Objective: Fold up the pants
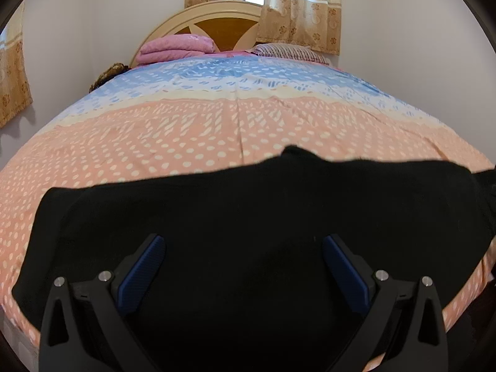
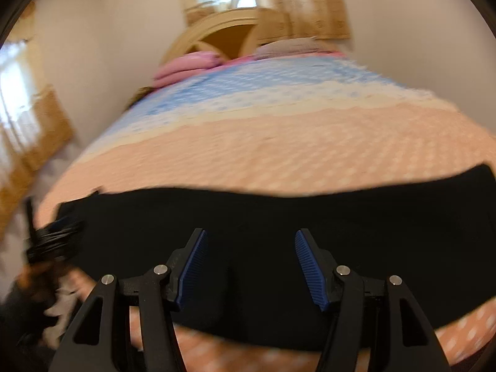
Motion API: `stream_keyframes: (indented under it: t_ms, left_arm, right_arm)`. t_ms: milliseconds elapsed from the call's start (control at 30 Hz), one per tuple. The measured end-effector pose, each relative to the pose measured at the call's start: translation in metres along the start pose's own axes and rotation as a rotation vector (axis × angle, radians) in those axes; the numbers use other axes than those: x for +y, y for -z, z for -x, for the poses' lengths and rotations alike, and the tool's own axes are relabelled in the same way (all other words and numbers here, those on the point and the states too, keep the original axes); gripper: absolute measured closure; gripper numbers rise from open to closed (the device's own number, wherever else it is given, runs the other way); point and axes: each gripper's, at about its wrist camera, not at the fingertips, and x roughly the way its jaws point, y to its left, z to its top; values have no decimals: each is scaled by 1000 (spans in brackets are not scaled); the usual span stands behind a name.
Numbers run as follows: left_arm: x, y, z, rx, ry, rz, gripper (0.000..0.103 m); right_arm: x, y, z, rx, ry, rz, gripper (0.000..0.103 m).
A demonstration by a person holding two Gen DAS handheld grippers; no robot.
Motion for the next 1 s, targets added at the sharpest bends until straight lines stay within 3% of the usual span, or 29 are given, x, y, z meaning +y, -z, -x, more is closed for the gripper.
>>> stream_keyframes:
  t_ms: [67, 100, 167, 267, 367, 533, 667, 733, 833, 1000]
  left_arm:
    - [0, 4, -1, -6, 4, 0, 0]
    - [1, 6, 1, -7, 6, 8, 0]
    - [1, 5, 0, -4, 12, 18, 0]
    - [1, 0, 4, -5, -6, -7, 0]
    - [19, -8, 19, -65, -46, -4, 0]
    - [87, -14, 28, -68, -263, 35, 0]
    - [140, -8, 20, -1, -358, 105, 0]
    - [155, 0, 8, 56, -348, 139, 0]
    - [162, 8, 5, 34, -287, 211, 0]
    - [162, 11, 1, 20, -261, 246, 0]
  right_arm:
    - [7, 21, -9, 97, -20, 6, 42]
    - [10, 38, -17, 143, 25, 16, 42]
    - [20, 52, -14, 96, 68, 81, 42]
    - [34, 55, -15, 110, 134, 164, 42]
    - [31, 50, -12, 99, 114, 132, 42]
    - [27, 49, -9, 74, 105, 94, 42]
    - [39, 48, -10, 56, 106, 138, 42]
    - [47, 46, -12, 56, 87, 147, 42]
    - [61, 41, -22, 67, 80, 184, 42]
    - [93, 23, -35, 65, 43, 238, 42]
